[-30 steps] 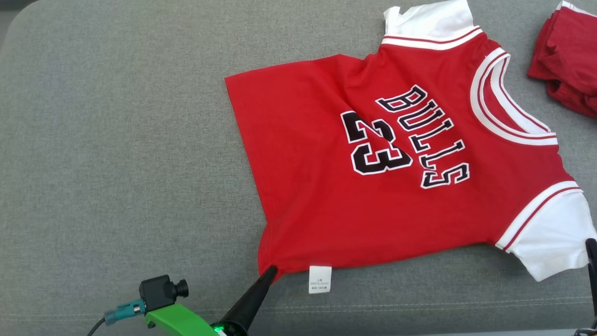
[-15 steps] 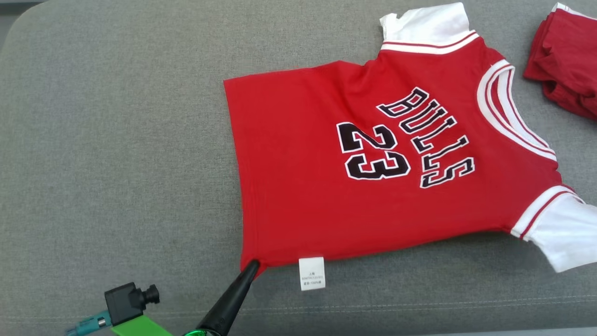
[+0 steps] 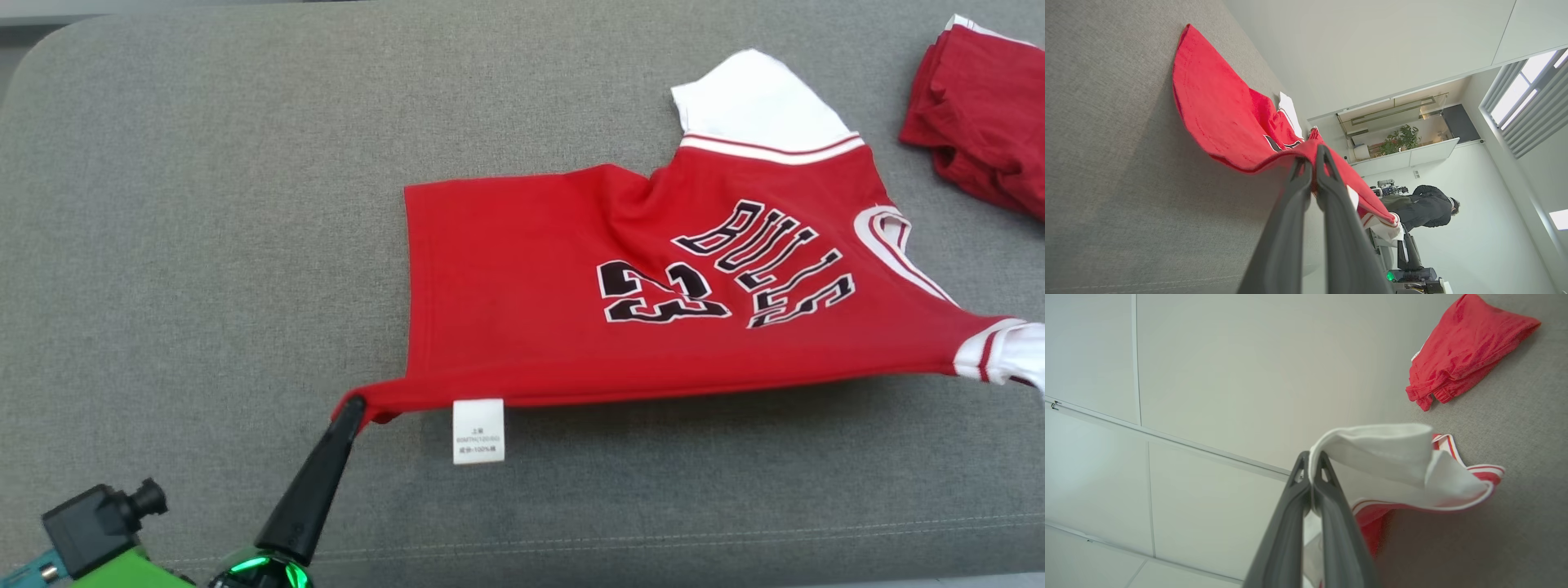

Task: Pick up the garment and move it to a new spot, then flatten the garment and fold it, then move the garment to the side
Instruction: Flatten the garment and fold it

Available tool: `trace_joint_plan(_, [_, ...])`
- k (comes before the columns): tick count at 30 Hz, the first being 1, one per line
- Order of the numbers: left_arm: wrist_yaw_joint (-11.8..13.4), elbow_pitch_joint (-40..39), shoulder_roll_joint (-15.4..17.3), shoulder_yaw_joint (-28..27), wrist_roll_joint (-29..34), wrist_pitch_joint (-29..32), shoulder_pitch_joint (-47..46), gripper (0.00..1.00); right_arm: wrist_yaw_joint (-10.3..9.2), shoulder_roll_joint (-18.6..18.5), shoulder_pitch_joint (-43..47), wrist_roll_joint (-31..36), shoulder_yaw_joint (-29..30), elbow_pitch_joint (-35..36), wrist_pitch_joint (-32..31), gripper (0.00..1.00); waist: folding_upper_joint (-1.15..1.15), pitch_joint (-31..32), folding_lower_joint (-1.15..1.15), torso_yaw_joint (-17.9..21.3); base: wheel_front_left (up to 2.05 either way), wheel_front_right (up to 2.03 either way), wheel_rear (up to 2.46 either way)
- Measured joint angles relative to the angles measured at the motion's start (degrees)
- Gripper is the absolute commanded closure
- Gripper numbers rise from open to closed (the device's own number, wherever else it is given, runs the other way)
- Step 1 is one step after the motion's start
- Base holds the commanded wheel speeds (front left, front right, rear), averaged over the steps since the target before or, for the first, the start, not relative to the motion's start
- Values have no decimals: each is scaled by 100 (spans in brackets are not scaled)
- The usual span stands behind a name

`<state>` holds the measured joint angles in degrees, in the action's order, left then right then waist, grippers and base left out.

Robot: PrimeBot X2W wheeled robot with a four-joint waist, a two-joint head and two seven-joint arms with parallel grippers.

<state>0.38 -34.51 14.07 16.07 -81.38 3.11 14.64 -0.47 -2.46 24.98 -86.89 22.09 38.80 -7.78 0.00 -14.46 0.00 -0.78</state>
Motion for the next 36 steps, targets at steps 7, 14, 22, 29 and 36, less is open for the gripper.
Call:
trace_joint_plan(7, [169,-795,188,-502,147,-121,-138,100,0,-266,-651,-20,368,800,171,100,0,65,0,69,0,0,0])
trace_joint_plan(14, [446,-1207,632,-813,379,101,-712,100,-314,-859,-1283,20,347,1313,23,100,0,-10,0,103,0,0,0])
trace_joint_plan(22, [579,-1192,872,-840,358,616,-1879,100,-676,-1408,-2435,174,-141,1247,-192,100,0,-362,0,76,0,0,0])
trace_joint_plan(29, [679,-232,594,-578,-4,937,-3306,100,-720,-1595,-3934,608,-1031,202,-266,100,0,-830,0,16,0,0,0])
trace_joint_plan(36, [695,1094,292,-219,160,1218,-5081,100,-717,-1254,-5253,1546,-1570,-1781,-224,100,0,-1340,0,-49,0,0,0])
